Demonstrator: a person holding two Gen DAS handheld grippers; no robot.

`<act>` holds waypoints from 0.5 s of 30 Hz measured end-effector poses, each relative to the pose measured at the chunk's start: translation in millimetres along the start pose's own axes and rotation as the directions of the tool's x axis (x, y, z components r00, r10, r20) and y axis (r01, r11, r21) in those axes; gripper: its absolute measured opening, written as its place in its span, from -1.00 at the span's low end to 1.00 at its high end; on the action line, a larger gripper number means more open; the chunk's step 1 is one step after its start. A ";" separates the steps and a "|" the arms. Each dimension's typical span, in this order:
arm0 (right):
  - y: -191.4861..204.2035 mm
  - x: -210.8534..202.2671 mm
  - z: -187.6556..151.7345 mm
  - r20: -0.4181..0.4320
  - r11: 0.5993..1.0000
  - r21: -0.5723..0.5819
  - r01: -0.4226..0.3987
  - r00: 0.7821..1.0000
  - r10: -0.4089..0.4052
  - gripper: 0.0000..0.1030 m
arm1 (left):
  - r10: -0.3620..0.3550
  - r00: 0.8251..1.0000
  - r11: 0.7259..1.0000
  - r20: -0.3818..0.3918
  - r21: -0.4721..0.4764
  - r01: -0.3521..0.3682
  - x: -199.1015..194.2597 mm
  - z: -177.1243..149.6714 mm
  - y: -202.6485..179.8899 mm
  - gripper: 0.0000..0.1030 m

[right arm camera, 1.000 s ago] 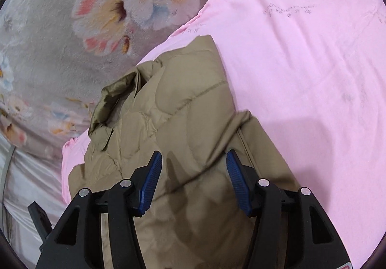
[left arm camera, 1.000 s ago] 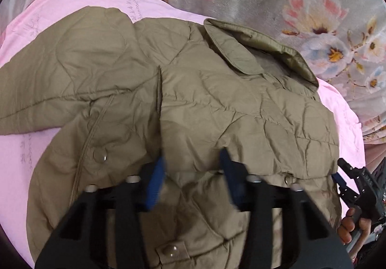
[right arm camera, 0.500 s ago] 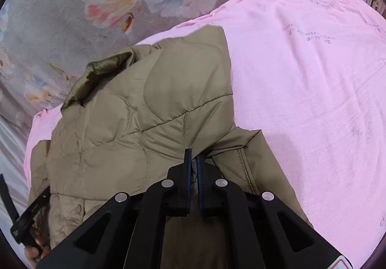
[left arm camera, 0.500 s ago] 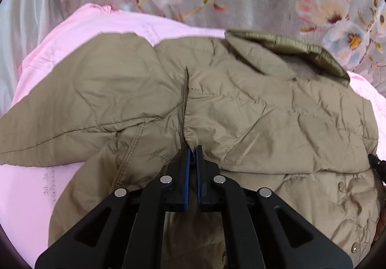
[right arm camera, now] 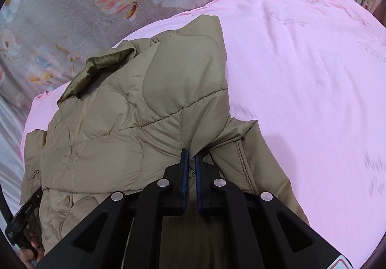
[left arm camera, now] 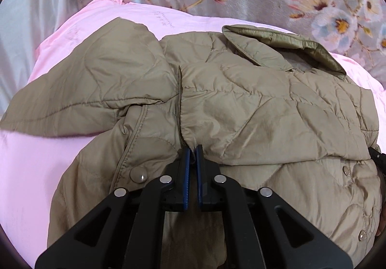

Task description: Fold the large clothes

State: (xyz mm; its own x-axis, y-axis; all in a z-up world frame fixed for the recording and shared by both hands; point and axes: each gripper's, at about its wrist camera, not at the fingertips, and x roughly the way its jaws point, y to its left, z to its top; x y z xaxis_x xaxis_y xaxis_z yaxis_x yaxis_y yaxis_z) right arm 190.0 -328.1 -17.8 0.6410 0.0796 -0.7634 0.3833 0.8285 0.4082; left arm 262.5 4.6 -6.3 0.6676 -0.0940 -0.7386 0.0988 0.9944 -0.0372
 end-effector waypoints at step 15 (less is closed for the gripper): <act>-22.7 -125.4 -119.0 -0.006 0.999 0.037 0.007 1.000 -0.006 -0.77 | 0.020 0.999 0.998 0.025 0.060 -0.021 -121.4 -99.7 13.9 -0.88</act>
State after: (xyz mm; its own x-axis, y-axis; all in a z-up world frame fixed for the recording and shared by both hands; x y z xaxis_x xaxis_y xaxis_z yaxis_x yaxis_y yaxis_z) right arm 21.8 -290.9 9.1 0.6346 0.0775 -0.7689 0.4117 0.8081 0.4213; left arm 109.4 34.7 15.7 0.6878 -0.0755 -0.7220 0.1289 0.9915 0.0191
